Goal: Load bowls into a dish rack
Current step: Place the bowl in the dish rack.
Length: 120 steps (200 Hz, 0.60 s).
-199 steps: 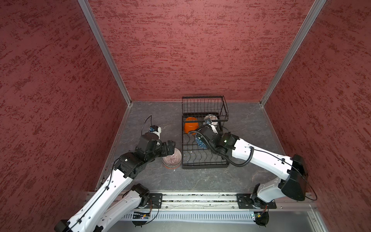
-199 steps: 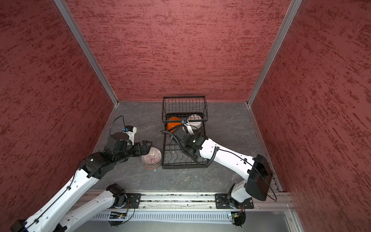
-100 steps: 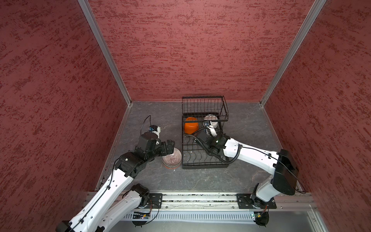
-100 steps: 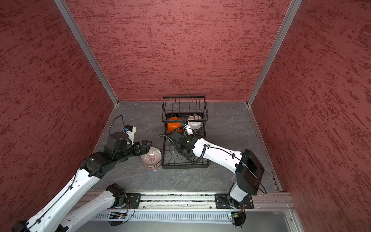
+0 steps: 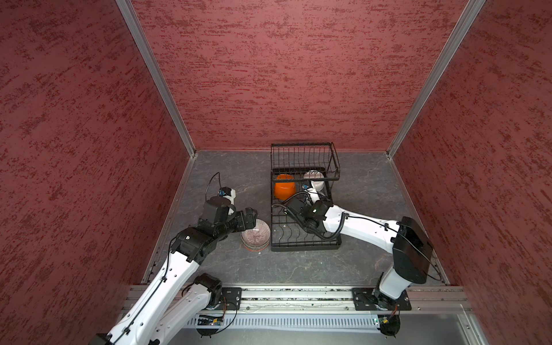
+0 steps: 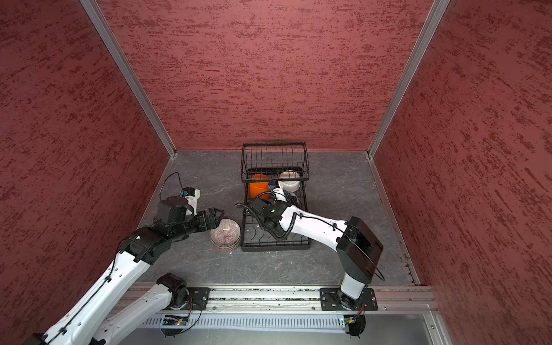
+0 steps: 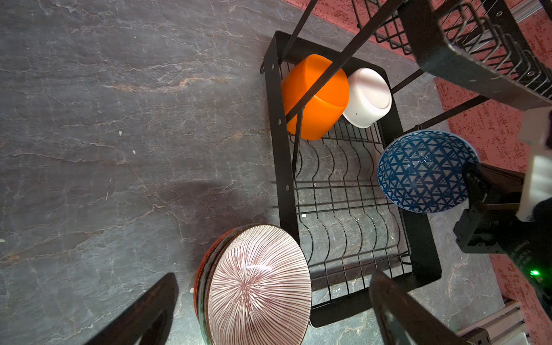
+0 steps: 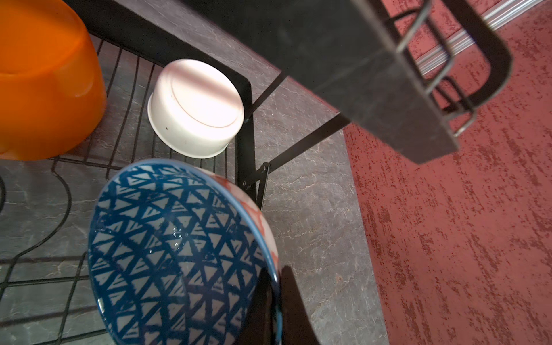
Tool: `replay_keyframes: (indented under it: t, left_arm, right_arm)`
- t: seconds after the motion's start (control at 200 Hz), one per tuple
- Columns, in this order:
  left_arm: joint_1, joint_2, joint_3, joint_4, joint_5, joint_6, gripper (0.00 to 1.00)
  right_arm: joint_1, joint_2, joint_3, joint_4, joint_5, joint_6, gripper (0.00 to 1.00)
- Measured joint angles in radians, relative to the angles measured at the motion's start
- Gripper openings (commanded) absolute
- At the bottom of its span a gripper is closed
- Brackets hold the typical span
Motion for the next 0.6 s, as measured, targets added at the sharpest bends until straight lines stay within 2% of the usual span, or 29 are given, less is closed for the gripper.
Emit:
replay_keyframes:
  t: [0.601]
  left_arm:
    - [0.04, 0.003, 0.0, 0.003, 0.041, 0.016, 1.0]
  right_arm:
    - [-0.016, 0.102, 0.0, -0.055, 0.074, 0.138, 0.0]
